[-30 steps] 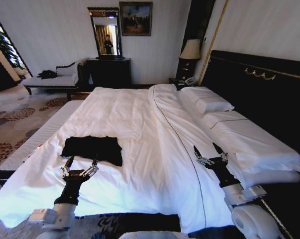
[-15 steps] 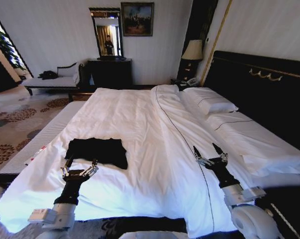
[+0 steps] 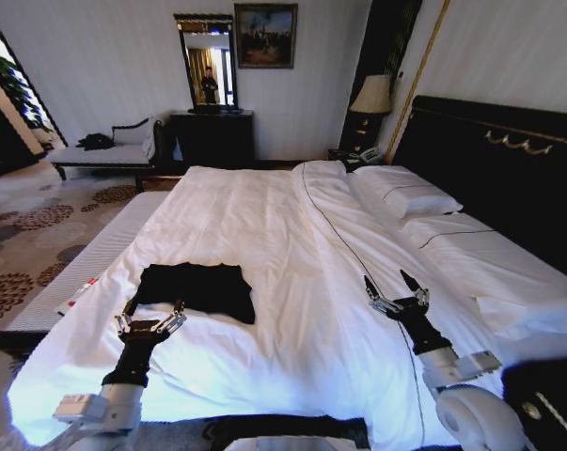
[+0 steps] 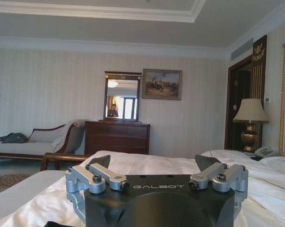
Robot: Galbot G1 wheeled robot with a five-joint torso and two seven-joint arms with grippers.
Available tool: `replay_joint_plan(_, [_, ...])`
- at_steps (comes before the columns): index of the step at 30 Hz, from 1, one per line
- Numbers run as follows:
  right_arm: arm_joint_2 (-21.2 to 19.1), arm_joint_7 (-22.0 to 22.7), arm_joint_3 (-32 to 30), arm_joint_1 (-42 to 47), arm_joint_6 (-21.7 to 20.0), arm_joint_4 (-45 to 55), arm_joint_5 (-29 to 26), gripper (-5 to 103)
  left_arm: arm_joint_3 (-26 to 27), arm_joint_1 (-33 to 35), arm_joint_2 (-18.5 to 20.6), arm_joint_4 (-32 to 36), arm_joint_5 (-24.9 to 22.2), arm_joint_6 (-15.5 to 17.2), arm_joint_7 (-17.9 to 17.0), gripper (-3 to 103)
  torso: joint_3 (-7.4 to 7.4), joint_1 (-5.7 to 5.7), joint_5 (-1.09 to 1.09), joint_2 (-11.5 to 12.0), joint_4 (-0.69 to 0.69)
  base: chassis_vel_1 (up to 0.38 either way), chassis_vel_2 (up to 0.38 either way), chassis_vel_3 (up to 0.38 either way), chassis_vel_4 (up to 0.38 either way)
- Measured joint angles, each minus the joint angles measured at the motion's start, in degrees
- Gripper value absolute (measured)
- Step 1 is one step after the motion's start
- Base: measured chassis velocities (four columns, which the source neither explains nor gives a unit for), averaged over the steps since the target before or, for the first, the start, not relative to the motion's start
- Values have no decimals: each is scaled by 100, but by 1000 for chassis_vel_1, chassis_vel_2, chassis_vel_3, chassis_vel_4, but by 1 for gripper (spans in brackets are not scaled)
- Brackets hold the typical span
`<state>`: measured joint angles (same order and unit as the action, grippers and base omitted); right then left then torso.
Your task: Fold the clothes on the bed.
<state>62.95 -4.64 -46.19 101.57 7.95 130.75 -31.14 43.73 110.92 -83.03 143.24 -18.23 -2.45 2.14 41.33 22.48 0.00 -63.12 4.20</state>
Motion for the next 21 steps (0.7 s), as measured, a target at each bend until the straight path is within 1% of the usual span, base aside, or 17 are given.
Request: replay_joint_plan(21, [-15,0,54,-35,2,-45,4,100,-9,3,-11,0,21,-2,0,100,0,0,0,0,0,72,74,-69,-71])
